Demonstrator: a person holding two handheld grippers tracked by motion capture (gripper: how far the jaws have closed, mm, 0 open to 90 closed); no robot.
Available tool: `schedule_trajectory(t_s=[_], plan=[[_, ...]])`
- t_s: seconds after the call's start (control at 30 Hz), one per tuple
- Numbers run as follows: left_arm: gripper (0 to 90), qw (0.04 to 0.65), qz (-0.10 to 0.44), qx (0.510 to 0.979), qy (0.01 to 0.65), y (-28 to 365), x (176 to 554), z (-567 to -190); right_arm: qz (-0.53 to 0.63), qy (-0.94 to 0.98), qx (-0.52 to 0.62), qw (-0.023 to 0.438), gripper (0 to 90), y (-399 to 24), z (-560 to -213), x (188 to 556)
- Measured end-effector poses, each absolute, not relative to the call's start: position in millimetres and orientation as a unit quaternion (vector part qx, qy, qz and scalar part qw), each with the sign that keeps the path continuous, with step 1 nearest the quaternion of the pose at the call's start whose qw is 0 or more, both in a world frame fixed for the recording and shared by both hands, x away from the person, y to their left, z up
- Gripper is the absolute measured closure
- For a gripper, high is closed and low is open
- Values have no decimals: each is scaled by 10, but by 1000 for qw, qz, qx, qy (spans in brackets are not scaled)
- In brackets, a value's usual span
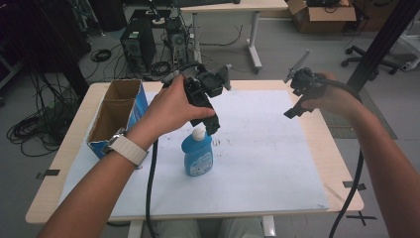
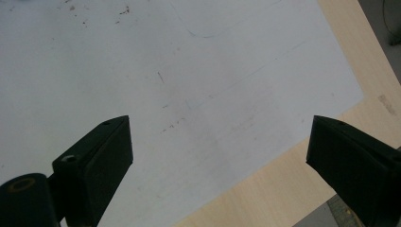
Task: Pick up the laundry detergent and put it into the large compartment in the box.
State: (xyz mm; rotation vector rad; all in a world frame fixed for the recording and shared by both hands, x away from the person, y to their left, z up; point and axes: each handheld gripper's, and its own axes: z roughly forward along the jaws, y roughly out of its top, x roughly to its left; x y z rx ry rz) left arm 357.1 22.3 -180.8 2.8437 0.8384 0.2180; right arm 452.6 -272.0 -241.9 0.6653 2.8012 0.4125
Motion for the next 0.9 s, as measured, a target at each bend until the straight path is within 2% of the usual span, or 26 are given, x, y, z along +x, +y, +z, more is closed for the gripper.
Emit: schedule_trajectory(t_s=[0.33, 0.9], plan=[[67, 91, 55, 963, 246, 297, 3618, -2041, 138, 957, 228, 117, 81, -2706, -2411, 4529], [75, 96, 40, 963, 250, 382, 3633, -2304, 135, 957, 228, 115, 81, -2667, -2442, 4562]])
